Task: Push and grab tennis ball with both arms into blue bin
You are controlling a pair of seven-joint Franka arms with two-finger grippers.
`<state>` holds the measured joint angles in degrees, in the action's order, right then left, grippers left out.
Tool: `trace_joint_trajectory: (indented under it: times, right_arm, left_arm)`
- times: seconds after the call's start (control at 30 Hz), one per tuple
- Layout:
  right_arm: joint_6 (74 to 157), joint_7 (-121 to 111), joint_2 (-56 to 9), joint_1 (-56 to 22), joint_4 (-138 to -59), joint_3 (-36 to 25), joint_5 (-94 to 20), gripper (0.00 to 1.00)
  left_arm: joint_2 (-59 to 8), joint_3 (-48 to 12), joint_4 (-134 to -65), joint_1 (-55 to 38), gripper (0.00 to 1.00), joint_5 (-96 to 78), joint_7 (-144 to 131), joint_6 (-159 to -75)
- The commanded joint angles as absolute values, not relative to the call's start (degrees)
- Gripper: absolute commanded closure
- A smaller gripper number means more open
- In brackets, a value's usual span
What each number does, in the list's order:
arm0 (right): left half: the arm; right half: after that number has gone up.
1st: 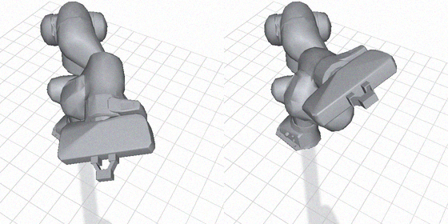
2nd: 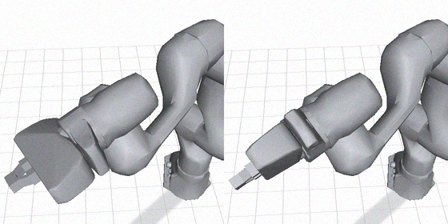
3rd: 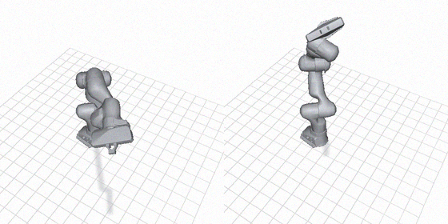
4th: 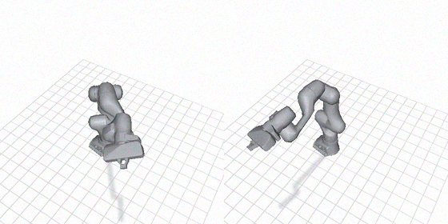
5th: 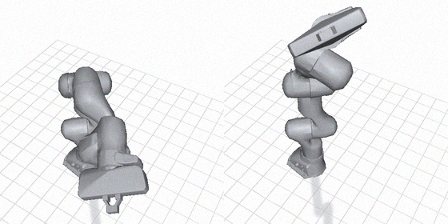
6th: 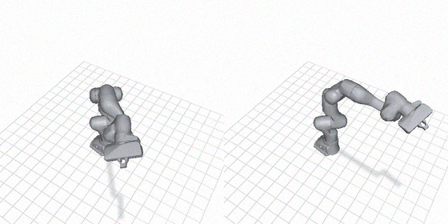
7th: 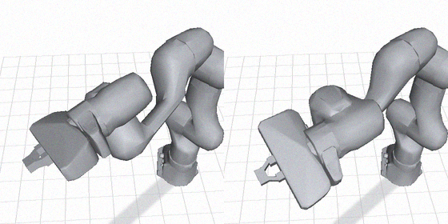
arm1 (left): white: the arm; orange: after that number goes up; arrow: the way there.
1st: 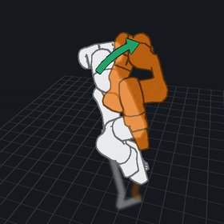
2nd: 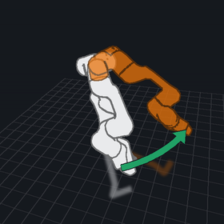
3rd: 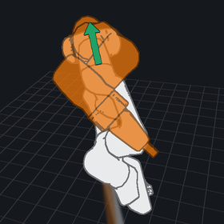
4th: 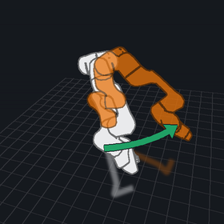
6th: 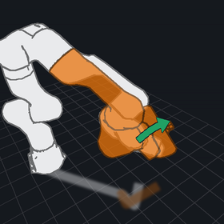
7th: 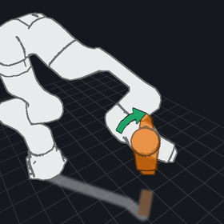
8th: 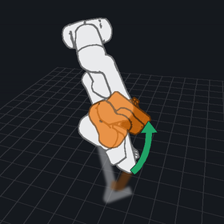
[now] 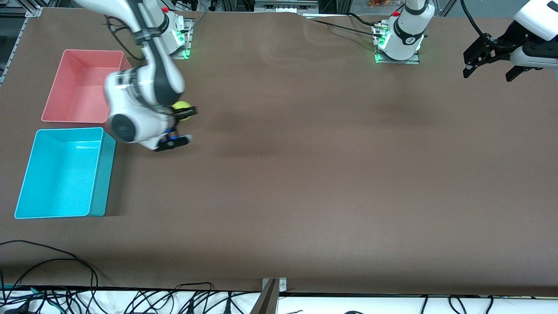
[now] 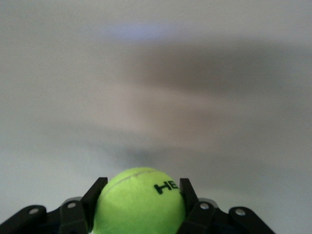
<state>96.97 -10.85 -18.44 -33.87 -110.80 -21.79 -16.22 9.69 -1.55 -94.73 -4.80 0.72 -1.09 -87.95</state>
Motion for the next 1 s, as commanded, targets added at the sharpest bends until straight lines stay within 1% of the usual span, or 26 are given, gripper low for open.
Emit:
trace_joint_trajectory:
  times: [0.0, 0.1, 0.17, 0.33, 0.47, 0.53, 0.67, 0.97]
  right_arm:
    - [93.78, -22.30, -19.60, -33.84, -106.70, -27.94, -13.89, 0.80]
    - [93.78, -25.83, -19.69, -33.66, -105.21, -30.93, -11.70, 0.80]
    - [93.78, -26.19, -19.86, -33.66, -104.59, -31.73, -8.63, 0.80]
    - [94.65, -26.37, -19.86, -33.40, -104.15, -31.99, 3.32, 0.80]
    - [97.11, -26.46, -19.95, -32.61, -104.24, -31.99, 8.25, 0.80]
    - [98.08, -26.89, -20.47, -31.03, -104.24, -31.99, 10.54, 0.80]
    - [100.80, -31.19, -21.97, -28.05, -104.33, -31.99, 11.78, 0.80]
    - [111.17, -44.55, -26.72, -20.22, -104.41, -31.82, 10.37, 0.80]
  left_arm:
    - [6.59, -1.41, -90.44, -4.48, 0.00, -0.27, -1.41, -86.75]
    - [6.15, -1.41, -90.00, -4.48, 0.00, -0.61, -1.32, -86.92]
    - [5.45, -1.41, -89.74, -4.48, 0.00, -0.70, -1.32, -87.01]
    - [4.83, -1.58, -89.65, -4.66, 0.00, -0.09, -1.58, -87.01]
    - [4.83, -1.50, -89.65, -4.57, 0.00, 0.00, -1.49, -87.01]
    - [4.83, -1.58, -89.65, -4.48, 0.00, 0.00, -1.49, -87.01]
    - [4.83, -1.49, -89.39, -4.57, 0.00, 0.00, -1.49, -87.01]
    - [4.66, -1.58, -89.30, -4.66, 0.00, 0.00, -1.41, -87.01]
